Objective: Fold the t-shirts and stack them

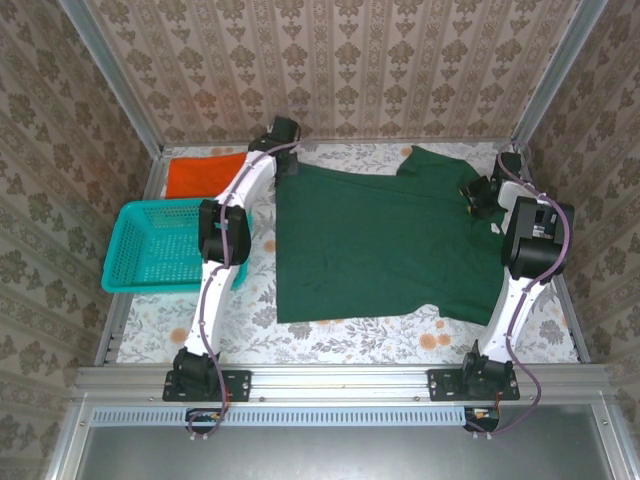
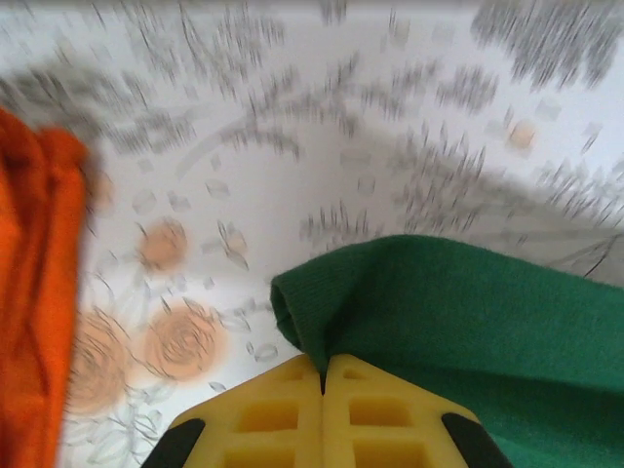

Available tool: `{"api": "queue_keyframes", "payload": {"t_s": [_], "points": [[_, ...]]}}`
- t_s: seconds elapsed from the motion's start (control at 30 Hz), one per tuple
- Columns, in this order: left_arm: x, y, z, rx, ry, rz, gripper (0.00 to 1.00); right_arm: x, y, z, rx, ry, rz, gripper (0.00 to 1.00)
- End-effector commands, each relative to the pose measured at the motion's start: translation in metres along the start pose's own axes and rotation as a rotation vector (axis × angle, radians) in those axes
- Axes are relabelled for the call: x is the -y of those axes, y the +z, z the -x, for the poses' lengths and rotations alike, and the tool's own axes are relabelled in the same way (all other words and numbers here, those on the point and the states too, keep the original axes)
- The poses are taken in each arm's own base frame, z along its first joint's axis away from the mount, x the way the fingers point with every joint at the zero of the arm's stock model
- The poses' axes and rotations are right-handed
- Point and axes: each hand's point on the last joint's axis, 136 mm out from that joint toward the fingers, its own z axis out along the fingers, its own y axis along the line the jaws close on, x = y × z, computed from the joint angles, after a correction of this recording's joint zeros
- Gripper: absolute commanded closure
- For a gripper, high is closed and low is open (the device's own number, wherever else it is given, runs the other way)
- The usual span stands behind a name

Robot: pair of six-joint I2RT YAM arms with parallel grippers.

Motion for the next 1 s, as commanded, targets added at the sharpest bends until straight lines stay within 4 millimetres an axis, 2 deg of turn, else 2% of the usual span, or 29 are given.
{"api": "queue_keyframes", "payload": {"t_s": [0.0, 0.07, 0.1, 0.2, 0.23, 0.3, 0.43, 0.53, 0.6, 0.63, 0.7, 0.77, 0.8, 0.87, 0.93, 0.97], "points": [[-0.038, -0.019, 0.05, 0.136, -0.025, 0.101, 0.94, 0.015, 0.007, -0.005, -0.026, 0.003, -0.039, 0.52], [-0.042, -0.02, 0.055, 0.149, -0.025, 0.105, 0.9, 0.011, 0.005, -0.005, -0.027, 0.0, -0.031, 0.51], [-0.044, -0.022, 0.059, 0.161, -0.023, 0.106, 0.8, 0.009, 0.004, -0.006, -0.032, -0.001, -0.023, 0.5], [-0.049, -0.034, 0.067, 0.175, -0.018, 0.117, 0.2, -0.005, -0.008, -0.009, -0.047, -0.014, 0.011, 0.43], [-0.049, -0.041, 0.069, 0.177, -0.018, 0.111, 0.09, -0.009, -0.015, -0.009, -0.041, -0.028, 0.016, 0.39], [-0.046, -0.055, 0.071, 0.173, -0.021, 0.094, 0.0, -0.015, -0.033, -0.008, -0.011, -0.055, 0.015, 0.33], [-0.029, -0.096, 0.061, 0.14, -0.023, 0.033, 0.0, -0.012, -0.081, -0.012, 0.072, -0.079, 0.007, 0.29], [-0.004, -0.13, 0.038, 0.111, 0.001, -0.032, 0.01, 0.002, -0.117, -0.026, 0.125, -0.097, -0.011, 0.29], [0.023, -0.149, 0.013, 0.093, 0.038, -0.097, 0.05, 0.013, -0.137, -0.046, 0.137, -0.119, -0.019, 0.3], [0.042, -0.162, -0.004, 0.082, 0.064, -0.136, 0.08, 0.017, -0.145, -0.06, 0.134, -0.143, -0.012, 0.3], [0.065, -0.179, -0.039, 0.038, 0.092, -0.202, 0.17, 0.024, -0.16, -0.088, 0.126, -0.207, -0.019, 0.3], [0.09, -0.195, -0.086, -0.033, 0.127, -0.289, 0.28, 0.03, -0.173, -0.122, 0.101, -0.309, -0.031, 0.31], [0.096, -0.202, -0.105, -0.052, 0.137, -0.299, 0.35, 0.037, -0.176, -0.138, 0.082, -0.342, -0.045, 0.31], [0.101, -0.216, -0.151, -0.083, 0.2, -0.301, 0.43, 0.053, -0.182, -0.173, 0.02, -0.415, -0.065, 0.33], [0.096, -0.228, -0.191, -0.11, 0.251, -0.284, 0.5, 0.071, -0.187, -0.196, -0.023, -0.464, -0.084, 0.35], [0.089, -0.233, -0.211, -0.126, 0.266, -0.27, 0.5, 0.082, -0.191, -0.205, -0.039, -0.482, -0.099, 0.36]]}}
